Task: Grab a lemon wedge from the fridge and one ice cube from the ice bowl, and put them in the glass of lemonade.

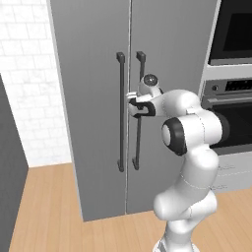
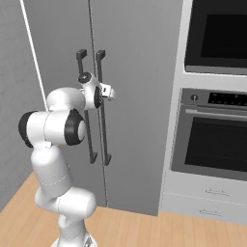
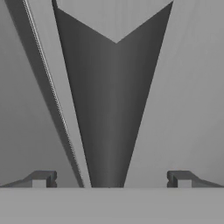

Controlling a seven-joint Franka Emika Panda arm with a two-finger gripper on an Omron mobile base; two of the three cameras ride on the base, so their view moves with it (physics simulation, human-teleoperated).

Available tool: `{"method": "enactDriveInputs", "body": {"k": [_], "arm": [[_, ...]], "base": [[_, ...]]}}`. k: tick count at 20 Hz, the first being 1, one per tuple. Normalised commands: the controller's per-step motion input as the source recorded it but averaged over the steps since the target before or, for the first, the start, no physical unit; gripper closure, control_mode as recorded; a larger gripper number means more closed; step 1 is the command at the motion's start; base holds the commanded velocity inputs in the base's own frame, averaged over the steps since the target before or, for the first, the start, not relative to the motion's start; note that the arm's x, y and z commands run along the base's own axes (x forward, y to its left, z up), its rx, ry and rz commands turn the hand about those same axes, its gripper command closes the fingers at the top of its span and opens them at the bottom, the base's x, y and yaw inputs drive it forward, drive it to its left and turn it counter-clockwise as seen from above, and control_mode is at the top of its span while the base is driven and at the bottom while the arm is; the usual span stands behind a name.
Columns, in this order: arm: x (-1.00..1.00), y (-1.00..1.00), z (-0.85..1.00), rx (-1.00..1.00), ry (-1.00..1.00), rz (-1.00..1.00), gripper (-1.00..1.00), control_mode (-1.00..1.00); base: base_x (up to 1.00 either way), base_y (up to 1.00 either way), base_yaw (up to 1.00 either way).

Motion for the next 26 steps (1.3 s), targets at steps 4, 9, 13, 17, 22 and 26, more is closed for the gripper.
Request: {"method": "enactDriveInputs", "body": {"k": [4,9,13,17,22,26], "arm": [[0.36,0.00,-0.12,0.03,0.00,0.05,-1.00,-1.00],[0.37,0.00,-0.10,0.04,0.00,0.08,1.00,-1.00],[0.16,0.00,0.03,0.00,0.00,0.05,1.00,-1.00],[0.07,0.00,0.08,-0.05,0.00,0.00,1.00,-1.00],[0.00,-0.34,0.09,-0.03,0.00,0.00,1.00,-1.00],[-0.11,-0.71,0.11,0.00,0.00,0.00,1.00,-1.00]], "base": [[0.00,0.00,0.00],[0.00,0.00,0.00],[0.00,0.00,0.00],[0.00,0.00,0.00],[0.00,0.00,0.00],[0.00,0.00,0.00]]}}
